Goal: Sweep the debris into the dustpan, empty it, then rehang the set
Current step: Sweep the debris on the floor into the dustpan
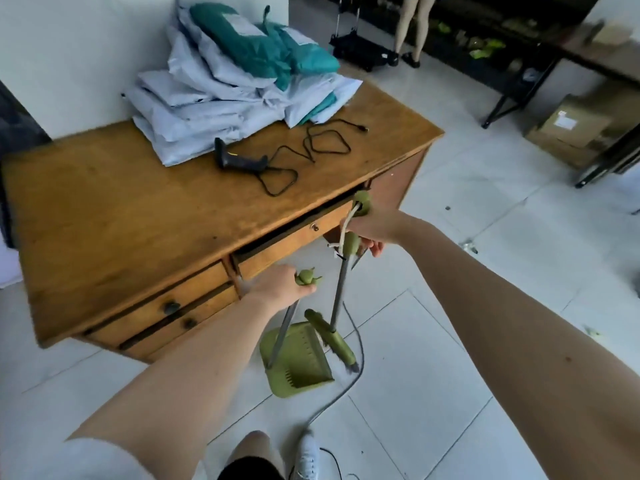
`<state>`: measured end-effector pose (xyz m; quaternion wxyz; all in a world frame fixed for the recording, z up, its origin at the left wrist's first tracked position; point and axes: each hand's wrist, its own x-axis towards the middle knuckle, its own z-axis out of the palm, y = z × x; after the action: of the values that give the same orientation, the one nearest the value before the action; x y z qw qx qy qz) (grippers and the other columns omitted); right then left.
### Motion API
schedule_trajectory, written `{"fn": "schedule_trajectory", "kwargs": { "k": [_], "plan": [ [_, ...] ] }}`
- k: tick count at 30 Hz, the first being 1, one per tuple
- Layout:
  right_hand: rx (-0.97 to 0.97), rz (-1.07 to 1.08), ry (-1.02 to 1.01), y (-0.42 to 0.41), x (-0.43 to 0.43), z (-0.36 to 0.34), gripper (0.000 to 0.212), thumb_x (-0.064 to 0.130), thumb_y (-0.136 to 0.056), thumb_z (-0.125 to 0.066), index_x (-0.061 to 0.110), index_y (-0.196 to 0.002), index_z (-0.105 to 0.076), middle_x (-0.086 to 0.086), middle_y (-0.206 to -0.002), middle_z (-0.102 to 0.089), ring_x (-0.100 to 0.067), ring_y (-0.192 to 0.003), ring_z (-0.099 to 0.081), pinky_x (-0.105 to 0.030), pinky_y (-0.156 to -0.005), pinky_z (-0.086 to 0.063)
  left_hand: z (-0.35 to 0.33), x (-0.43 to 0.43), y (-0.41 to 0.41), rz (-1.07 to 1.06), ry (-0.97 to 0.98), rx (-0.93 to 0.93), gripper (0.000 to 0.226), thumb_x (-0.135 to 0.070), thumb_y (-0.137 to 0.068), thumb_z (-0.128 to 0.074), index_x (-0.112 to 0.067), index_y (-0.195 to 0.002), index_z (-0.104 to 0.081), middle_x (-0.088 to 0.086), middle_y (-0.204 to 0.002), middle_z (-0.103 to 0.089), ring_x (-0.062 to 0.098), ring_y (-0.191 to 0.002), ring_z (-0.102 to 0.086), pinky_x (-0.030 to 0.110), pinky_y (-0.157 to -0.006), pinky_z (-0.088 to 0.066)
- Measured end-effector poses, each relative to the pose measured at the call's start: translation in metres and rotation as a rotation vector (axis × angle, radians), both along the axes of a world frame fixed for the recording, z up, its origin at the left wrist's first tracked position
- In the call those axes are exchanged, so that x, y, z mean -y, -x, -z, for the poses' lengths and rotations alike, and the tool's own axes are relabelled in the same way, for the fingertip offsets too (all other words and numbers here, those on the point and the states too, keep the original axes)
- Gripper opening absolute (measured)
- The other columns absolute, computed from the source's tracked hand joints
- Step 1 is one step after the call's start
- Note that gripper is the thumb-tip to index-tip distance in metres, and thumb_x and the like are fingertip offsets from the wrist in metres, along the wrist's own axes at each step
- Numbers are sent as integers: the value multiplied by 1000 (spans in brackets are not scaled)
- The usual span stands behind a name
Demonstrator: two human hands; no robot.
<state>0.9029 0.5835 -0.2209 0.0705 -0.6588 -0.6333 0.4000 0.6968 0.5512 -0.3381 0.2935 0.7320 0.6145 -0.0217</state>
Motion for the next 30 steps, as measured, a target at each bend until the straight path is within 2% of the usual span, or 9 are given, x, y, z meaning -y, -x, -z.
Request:
{"fn": "schedule_trajectory", "kwargs": {
  "k": [3,7,9,12,15,19,21,24,30],
  "plan": [
    [32,99,-20,-57,-5,-3,26,23,-79,-47,11,-57,-52,1,-39,-51,-19,-35,-54,-26,-42,-50,-2,-22,-52,42,8,34,45,-62,-80,-59,-17,-77,-54,-2,-67,-52,16,-64,-53,27,-50,-33],
    [78,277,-25,-129,-12,2,25,22,-85,-49,11,-63,-55,-2,-45,-54,-20,-38,-60,-26,-42,-53,-2,-52,-117,131,4,52,41,-57,-84,-59,-16,-82,-54,-5,-65,-48,14,-64,-50,25,-47,-29],
    [86,397,-13,-160,-18,8,29,25,-87,-52,8,-65,-56,-4,-45,-54,-19,-36,-59,-20,-38,-46,2,-68,-148,195,38,65,37,-49,-88,-58,-12,-88,-57,-2,-70,-53,19,-71,-55,25,-52,-37],
    [71,544,27,-209,-29,18,29,27,-87,-53,5,-71,-60,-7,-48,-56,-20,-34,-58,-19,-38,-44,13,-94,-198,287,114,93,35,-43,-91,-57,-8,-98,-58,5,-84,-59,24,-85,-61,33,-69,-46],
    [53,664,76,-254,-36,24,28,28,-86,-54,4,-75,-62,-7,-49,-56,-20,-36,-56,-20,-40,-45,26,-119,-244,356,144,92,33,-45,-91,-55,-13,-95,-53,1,-81,-55,22,-80,-57,31,-66,-42],
    [-40,864,143,-309,-42,32,17,16,-84,-50,4,-77,-59,-11,-51,-47,-20,-35,-43,-22,-41,-39,42,-143,-298,433,250,77,29,-46,-93,-50,-17,-97,-49,-3,-75,-53,15,-68,-58,25,-51,-39],
    [-30,922,130,-334,-40,39,22,15,-83,-50,-1,-79,-64,-13,-52,-53,-22,-32,-50,-23,-40,-43,50,-150,-324,472,304,57,34,-45,-95,-47,-13,-107,-50,6,-88,-61,23,-82,-64,29,-60,-47],
    [-11,982,116,-361,-35,46,22,17,-83,-54,0,-78,-66,-12,-51,-56,-23,-35,-54,-24,-40,-46,59,-152,-358,497,351,35,41,-42,-96,-44,-8,-119,-48,18,-111,-63,33,-101,-63,39,-81,-51],
    [-39,1100,93,-427,-19,61,23,20,-82,-54,1,-85,-67,-11,-54,-57,-22,-39,-53,-25,-41,-46,76,-141,-430,513,425,21,40,-36,-96,-39,-6,-122,-45,16,-106,-64,27,-92,-63,34,-74,-48]
  ]
}}
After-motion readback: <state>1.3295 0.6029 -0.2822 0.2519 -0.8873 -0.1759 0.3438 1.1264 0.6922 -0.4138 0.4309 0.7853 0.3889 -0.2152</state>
